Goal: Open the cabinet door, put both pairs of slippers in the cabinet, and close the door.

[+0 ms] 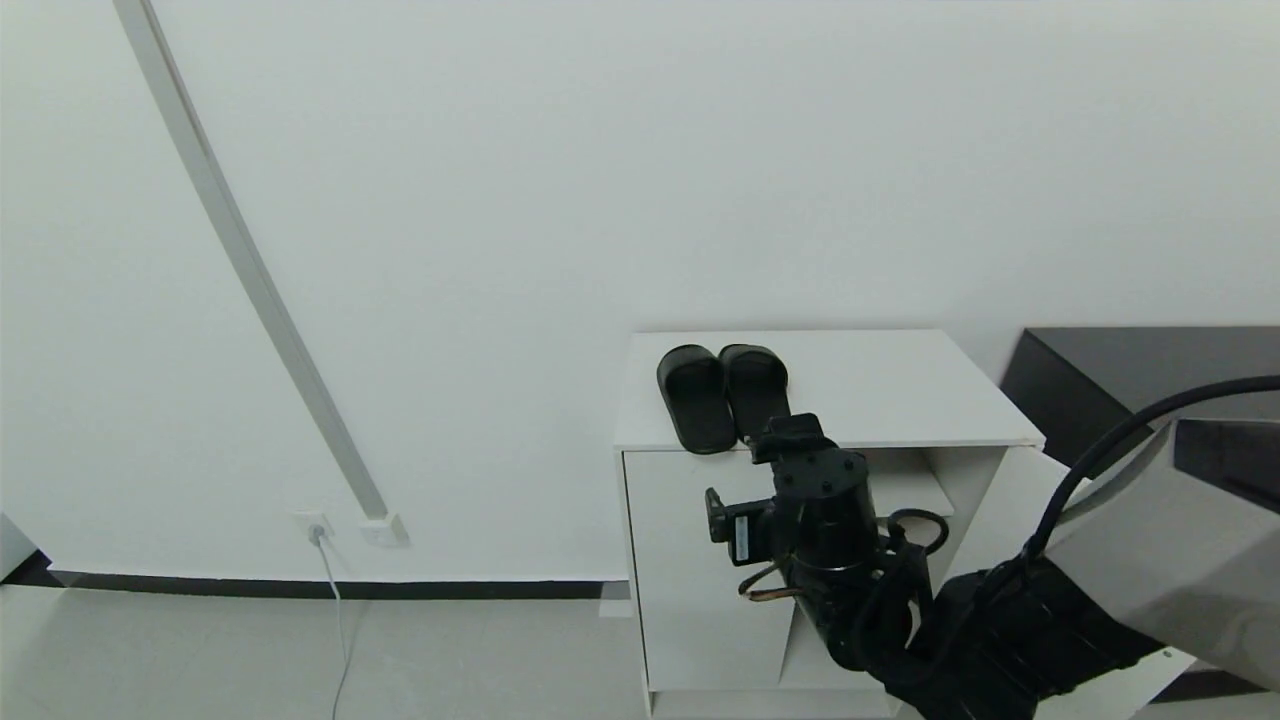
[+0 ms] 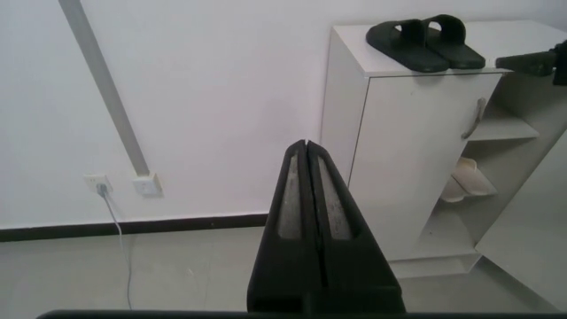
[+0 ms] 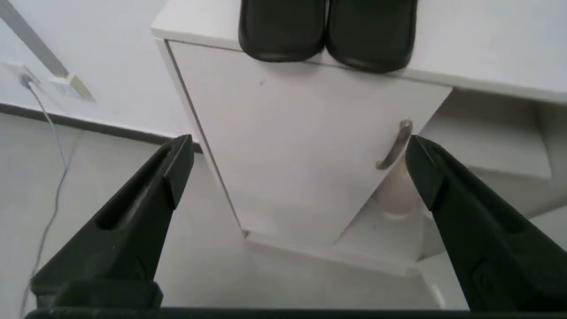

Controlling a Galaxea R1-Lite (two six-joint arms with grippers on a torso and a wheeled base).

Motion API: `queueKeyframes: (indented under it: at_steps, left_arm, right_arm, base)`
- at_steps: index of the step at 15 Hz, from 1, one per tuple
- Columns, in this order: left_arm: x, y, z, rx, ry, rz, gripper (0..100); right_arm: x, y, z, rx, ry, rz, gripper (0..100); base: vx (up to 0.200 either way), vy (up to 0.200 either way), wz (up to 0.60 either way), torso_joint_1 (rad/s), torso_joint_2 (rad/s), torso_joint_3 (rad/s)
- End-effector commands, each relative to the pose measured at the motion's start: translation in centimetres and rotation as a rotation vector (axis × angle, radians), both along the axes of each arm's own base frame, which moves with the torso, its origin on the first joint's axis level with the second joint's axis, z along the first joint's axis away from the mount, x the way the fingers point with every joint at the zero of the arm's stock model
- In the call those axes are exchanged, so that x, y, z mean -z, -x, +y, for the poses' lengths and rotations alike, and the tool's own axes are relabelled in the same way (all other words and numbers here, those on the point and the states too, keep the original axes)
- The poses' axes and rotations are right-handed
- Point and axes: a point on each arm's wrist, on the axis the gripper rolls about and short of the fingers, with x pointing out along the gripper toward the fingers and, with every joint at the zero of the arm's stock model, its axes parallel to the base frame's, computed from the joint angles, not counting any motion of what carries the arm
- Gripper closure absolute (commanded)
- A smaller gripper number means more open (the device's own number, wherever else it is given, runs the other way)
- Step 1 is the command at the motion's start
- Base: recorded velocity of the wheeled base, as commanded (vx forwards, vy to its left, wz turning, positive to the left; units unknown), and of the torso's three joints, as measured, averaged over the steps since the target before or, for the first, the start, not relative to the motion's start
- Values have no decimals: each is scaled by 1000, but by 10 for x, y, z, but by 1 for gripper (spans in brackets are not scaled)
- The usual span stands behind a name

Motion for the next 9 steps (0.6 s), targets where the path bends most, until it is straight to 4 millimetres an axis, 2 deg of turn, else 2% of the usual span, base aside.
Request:
queueKeyframes:
  at_steps: [1,4,9]
  left_arm:
    - [0,0,0,1,0,0,100]
    - [0,0,0,1,0,0,100]
    - [0,0,0,0,0,0,100]
  right_arm:
    - [-23,-11,5,27,-63,2,0]
    - [-40,-14,5,35,-58,21,0]
    - [-55,-11,5,56,-63,118,0]
  base:
    - [0,0,0,0,0,0]
    - [0,0,0,0,0,0]
    - [0,0,0,0,0,0]
